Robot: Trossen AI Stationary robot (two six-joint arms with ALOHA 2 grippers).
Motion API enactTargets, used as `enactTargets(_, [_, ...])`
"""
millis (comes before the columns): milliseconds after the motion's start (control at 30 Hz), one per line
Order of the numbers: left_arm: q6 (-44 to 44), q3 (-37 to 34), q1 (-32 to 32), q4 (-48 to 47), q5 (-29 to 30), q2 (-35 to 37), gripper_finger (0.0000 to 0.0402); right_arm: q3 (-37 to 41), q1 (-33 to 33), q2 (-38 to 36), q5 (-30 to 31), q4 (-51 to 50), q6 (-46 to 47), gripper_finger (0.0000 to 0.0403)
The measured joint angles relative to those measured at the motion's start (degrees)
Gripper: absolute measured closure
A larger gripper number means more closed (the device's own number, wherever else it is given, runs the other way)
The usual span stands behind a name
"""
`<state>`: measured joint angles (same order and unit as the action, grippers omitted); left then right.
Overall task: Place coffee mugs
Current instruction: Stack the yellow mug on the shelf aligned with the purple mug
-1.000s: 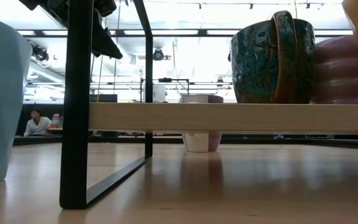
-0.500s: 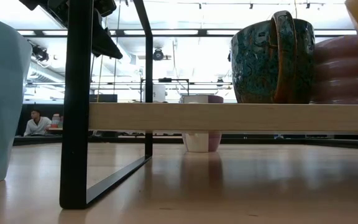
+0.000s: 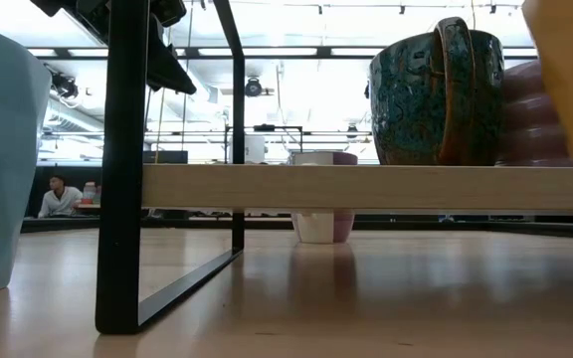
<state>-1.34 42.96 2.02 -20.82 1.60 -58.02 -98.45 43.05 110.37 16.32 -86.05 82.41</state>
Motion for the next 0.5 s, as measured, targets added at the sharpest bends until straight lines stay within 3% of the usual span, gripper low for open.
enactTargets(500, [0.01,0.0,0.0,-0.02,-0.01,0.0,0.0285,0.0,-0.02,0.0,0.17,-0.08,0.02,0.0344])
